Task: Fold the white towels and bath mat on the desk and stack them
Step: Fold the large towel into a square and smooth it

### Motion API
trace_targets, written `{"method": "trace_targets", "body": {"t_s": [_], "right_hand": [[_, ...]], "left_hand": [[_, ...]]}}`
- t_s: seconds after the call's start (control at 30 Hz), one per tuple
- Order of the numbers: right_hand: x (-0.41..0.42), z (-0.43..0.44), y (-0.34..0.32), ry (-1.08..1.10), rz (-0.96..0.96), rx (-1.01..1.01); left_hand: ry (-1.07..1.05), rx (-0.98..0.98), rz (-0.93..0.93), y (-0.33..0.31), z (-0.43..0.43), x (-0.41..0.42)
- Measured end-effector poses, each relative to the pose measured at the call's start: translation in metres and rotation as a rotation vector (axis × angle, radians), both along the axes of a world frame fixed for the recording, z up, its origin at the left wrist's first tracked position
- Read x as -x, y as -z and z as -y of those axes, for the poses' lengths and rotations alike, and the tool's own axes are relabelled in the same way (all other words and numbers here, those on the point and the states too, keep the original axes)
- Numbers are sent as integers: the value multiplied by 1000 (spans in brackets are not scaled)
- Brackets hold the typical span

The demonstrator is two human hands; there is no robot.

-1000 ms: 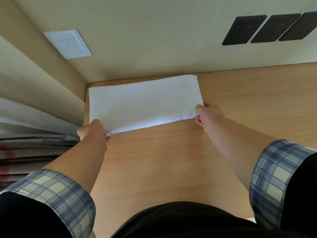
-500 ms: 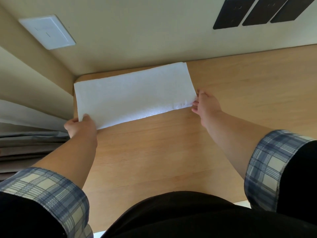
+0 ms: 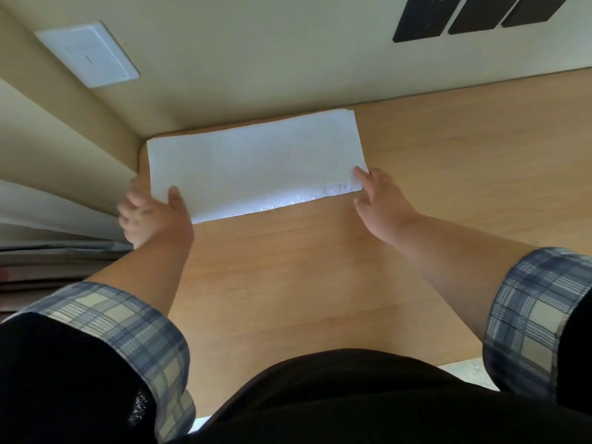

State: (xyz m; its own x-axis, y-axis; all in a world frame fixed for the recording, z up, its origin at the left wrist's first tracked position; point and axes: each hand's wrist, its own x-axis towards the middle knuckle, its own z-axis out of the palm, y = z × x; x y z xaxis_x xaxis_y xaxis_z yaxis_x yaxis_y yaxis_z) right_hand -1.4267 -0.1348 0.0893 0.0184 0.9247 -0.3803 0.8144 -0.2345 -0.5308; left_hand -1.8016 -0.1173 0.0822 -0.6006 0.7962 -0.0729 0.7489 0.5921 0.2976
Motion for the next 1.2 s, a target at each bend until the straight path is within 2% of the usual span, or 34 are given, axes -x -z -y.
{"method": "trace_targets", "body": {"t_s": [0.03, 0.1, 0.13, 0.17, 0.27, 0.33, 0.4, 0.5, 0.57, 0.67, 0.8, 1.0, 1.2], "right_hand": [[3, 6, -2, -112, 136, -28], [5, 14, -3, -287, 328, -34], [4, 15, -4, -313, 385, 7], [2, 17, -6, -301, 420, 65], [-14, 22, -16, -190, 416, 209], [-35, 38, -25, -135, 366, 196], [-66, 62, -35, -99, 352, 163], [-120, 103, -51, -39, 380, 167], [-162, 136, -67, 27, 373, 166], [-234, 202, -89, 70, 405, 135], [-334, 308, -121, 187, 403, 110], [-458, 435, -176, 498, 399, -35], [-553, 508, -232, 660, 525, -36]], "left_hand": [[249, 8, -117, -1, 12, -9], [783, 132, -210, 3, 28, -24], [922, 216, -223, 7, 29, -28], [937, 300, -260, 8, 30, -30], [581, 331, -208, -4, 31, -29], [407, 310, -139, -20, 33, -24], [393, 322, -172, -35, 40, -28], [526, 305, -209, -51, 55, -68], [712, 287, -166, -61, 68, -123], [1012, 249, -45, -74, 106, -237], [1267, 157, 27, -96, 178, -395], [1492, 109, 109, -143, 263, -588], [1641, 71, 137, -188, 303, -710]]}}
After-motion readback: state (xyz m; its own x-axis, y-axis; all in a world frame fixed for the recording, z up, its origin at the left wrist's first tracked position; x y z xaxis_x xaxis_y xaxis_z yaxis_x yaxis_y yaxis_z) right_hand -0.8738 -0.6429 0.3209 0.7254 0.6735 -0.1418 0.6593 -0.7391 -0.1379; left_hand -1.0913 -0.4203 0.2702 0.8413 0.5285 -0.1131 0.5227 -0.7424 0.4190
